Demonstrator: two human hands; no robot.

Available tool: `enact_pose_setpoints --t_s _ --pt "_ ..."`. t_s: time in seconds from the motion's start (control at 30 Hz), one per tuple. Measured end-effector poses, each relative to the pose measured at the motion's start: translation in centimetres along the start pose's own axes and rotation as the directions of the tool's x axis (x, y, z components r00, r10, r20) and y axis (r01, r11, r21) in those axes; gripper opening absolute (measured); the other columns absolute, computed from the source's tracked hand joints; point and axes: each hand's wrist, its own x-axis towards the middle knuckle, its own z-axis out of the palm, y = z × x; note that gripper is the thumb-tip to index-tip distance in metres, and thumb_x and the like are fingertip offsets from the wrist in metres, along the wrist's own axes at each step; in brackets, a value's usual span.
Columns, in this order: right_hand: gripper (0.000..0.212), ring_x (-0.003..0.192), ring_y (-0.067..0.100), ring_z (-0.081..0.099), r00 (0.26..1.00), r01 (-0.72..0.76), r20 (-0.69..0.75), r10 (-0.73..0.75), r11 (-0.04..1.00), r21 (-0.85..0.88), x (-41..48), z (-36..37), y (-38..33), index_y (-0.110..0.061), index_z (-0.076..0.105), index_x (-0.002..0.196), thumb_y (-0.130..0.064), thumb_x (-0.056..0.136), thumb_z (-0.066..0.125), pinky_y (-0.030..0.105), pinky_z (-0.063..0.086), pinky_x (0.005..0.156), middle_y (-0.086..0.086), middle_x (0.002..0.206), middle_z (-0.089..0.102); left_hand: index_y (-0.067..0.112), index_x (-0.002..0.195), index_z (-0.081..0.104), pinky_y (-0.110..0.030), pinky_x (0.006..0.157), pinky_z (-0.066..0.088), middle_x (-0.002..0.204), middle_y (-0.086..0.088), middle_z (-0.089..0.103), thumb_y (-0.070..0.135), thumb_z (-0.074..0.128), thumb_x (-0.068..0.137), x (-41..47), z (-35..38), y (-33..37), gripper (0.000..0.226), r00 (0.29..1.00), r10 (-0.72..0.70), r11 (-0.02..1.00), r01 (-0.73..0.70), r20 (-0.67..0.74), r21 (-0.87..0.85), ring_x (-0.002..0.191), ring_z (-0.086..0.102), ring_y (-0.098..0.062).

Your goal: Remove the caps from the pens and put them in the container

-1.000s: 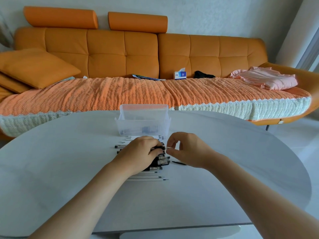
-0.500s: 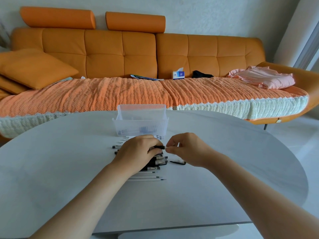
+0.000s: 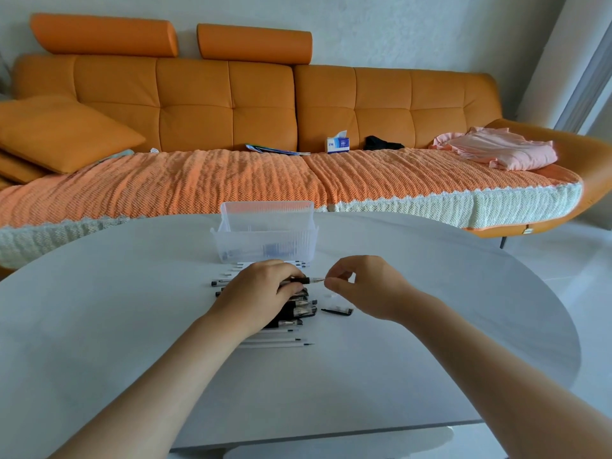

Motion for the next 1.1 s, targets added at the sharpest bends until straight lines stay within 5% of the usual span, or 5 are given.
enact_pose_setpoints --t_s 0.1,0.3,0.57,1.1 --pt "0.013 0.084 0.005 0.061 0.999 -0.024 0.034 0.03 0.987 -0.158 -0.6 -0.4 0.6 -0.035 0.071 0.09 -0.045 0.088 0.064 0.03 0.054 0.078 -0.016 0.092 0.066 0.024 0.102 0.071 -0.031 0.08 0.049 0.095 0.012 0.067 0.029 0.063 0.092 -0.2 0.0 0.0 0.013 1.0 -0.022 1.0 0.022 0.01 0.006 0.088 0.06 -0.009" --pt "0.021 0.083 0.001 0.055 0.993 0.038 0.118 -0.008 0.966 -0.257 -1.2 0.1 1.0 -0.037 0.072 0.099 -0.053 0.085 0.067 0.022 0.046 0.07 -0.017 0.097 0.063 0.026 0.102 0.07 -0.03 0.084 0.048 0.098 0.013 0.066 0.033 0.064 0.091 -0.6 0.1 -0.2 0.014 0.998 -0.026 1.0 0.025 0.051 0.006 0.093 0.059 -0.009" --pt "0.009 0.062 -0.003 0.057 1.0 0.025 -0.003 -0.025 1.0 -0.012 -0.7 -0.3 1.4 -0.037 0.067 0.085 -0.043 0.083 0.074 0.028 0.052 0.067 -0.021 0.089 0.066 0.026 0.107 0.07 -0.034 0.086 0.049 0.1 0.012 0.066 0.034 0.065 0.091 -0.5 0.3 -0.4 0.019 0.997 -0.025 1.0 0.025 0.069 0.01 0.096 0.06 -0.011" --pt "0.018 0.059 -0.012 0.05 0.995 0.097 -0.016 -0.098 0.993 -0.06 -0.5 1.6 -0.7 -0.036 0.071 0.097 -0.05 0.091 0.061 0.019 0.034 0.054 -0.018 0.084 0.065 0.027 0.108 0.07 -0.03 0.08 0.049 0.093 0.012 0.064 0.03 0.058 0.095 -0.6 0.0 0.0 0.017 0.995 -0.039 0.996 0.046 0.097 -0.071 0.087 0.058 -0.006"
